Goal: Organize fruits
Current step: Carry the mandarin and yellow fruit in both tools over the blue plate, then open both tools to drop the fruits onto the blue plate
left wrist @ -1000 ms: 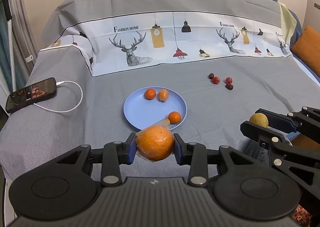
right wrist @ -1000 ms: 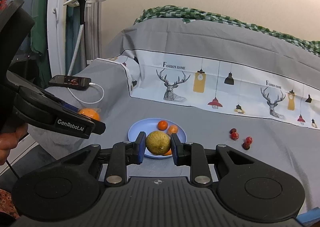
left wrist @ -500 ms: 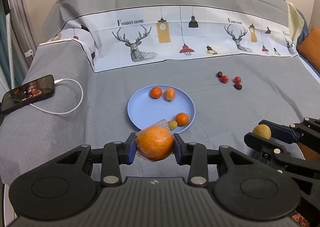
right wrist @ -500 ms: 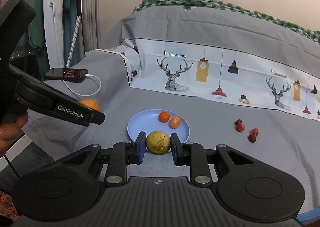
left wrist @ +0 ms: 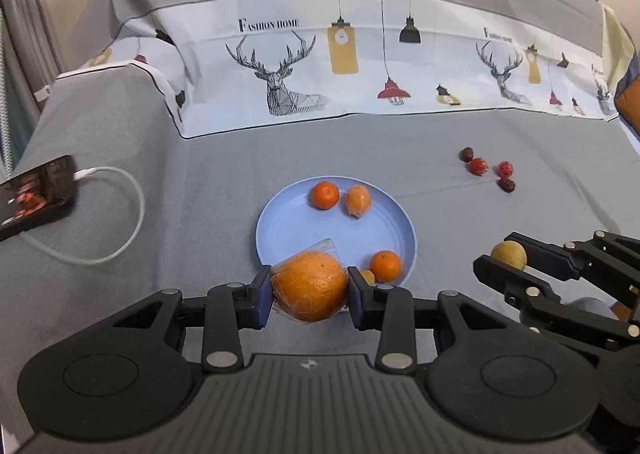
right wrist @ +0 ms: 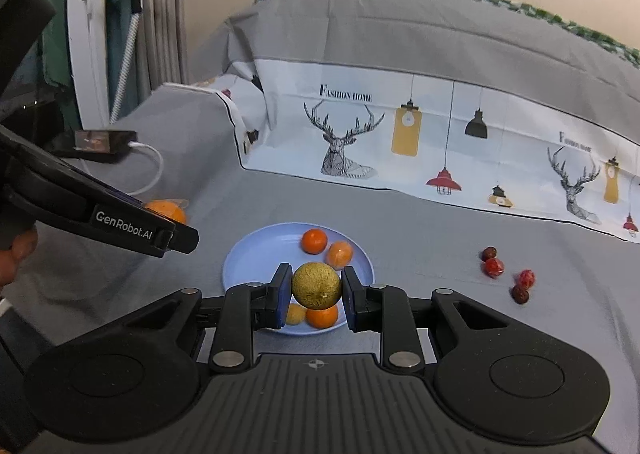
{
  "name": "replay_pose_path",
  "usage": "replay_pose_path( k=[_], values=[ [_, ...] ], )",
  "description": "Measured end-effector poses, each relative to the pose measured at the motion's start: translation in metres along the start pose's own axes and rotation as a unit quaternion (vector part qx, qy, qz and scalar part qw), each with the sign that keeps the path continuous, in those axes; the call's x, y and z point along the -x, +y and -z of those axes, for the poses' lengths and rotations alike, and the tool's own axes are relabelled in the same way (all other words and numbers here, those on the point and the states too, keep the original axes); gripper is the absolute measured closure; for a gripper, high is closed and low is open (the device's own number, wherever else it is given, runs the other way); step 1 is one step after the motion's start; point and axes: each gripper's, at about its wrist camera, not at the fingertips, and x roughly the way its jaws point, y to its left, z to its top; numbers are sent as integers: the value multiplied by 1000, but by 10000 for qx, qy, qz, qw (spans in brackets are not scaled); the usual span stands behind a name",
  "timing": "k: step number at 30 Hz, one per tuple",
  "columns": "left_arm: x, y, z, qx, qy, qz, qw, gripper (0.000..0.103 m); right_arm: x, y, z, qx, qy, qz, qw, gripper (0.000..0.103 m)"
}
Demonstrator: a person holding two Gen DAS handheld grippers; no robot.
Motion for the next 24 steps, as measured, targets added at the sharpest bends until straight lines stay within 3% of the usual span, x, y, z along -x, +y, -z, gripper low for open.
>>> replay_pose_path(
  k=[12,17,19,20,21,22,24],
  values=[
    [-120,10,-18,-155,625,-121,9979,61,-126,-19,11,-53,745,146,9971,76],
    [-150,12,-25,-317,657,-156,9972,61,-161,-23,15,-6,911,194,9957,76],
    [-155,15,-29,-288,657,-117,9974,51,-172,-24,16,18,1006,78,9949,75],
    [-153,18,-31,-213,607,-87,9979,26,-177,-25,15,-10,1074,29,9942,72],
    [-148,21,-33,-118,511,-86,9986,1,-181,-25,14,-49,1151,19,9933,57],
    [-140,24,-34,-13,323,-162,9993,1,-183,-25,13,-78,1235,20,9923,41],
    [-123,29,-35,-1,75,-273,9996,0,-174,-26,10,-158,1149,49,9932,30]
  ],
)
